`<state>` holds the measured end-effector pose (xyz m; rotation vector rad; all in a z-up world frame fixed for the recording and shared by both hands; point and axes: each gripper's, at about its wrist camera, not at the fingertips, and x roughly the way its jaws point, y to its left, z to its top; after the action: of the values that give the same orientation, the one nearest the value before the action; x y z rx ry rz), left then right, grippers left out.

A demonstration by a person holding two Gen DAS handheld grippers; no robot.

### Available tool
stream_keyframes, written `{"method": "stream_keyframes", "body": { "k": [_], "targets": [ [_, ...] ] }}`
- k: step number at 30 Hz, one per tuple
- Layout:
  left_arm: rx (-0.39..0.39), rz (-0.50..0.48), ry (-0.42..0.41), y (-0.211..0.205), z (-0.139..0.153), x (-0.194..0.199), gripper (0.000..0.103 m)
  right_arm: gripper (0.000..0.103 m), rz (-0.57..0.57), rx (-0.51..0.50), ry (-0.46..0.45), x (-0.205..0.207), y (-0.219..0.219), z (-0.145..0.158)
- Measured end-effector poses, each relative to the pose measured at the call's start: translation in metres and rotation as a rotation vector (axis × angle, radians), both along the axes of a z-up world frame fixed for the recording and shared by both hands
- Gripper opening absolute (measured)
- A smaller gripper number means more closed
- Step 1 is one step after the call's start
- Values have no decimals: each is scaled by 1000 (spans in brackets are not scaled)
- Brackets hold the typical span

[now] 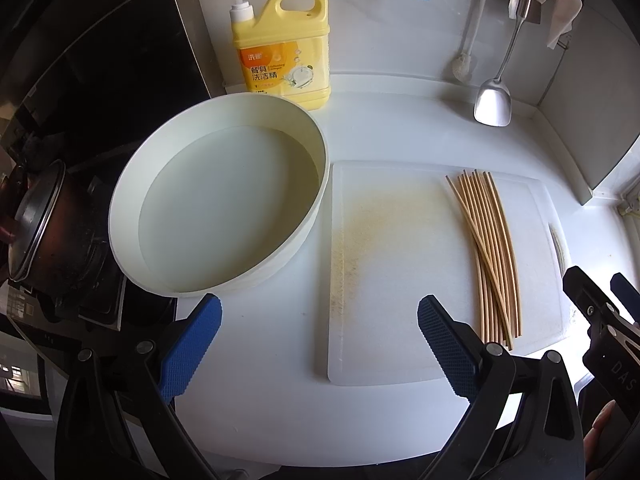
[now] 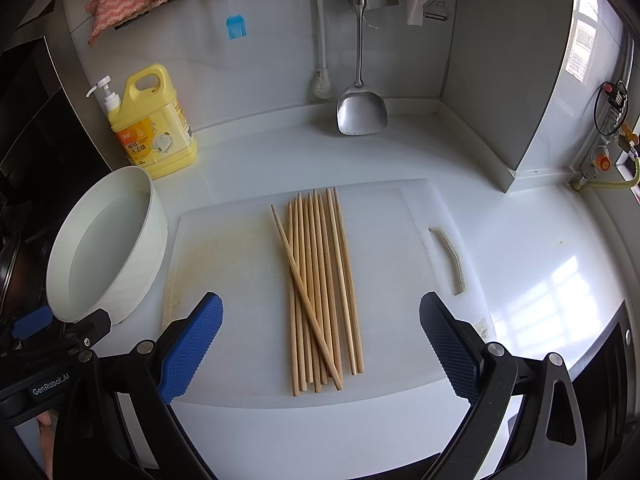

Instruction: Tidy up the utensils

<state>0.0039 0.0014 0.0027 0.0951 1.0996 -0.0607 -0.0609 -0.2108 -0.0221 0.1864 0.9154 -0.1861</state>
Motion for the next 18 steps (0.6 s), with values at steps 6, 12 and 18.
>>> {"method": "stream_keyframes", "body": {
  "k": [6,12,18],
  "targets": [
    [-1,3,2,-1,2,-1,97,94,0,1,0,0,0,1],
    [0,0,1,5,-7,0,97,94,2,0,2,0,0,1],
    [-1,1,0,7,-8,0,97,94,1,-1,0,-1,1,1]
  ]
}}
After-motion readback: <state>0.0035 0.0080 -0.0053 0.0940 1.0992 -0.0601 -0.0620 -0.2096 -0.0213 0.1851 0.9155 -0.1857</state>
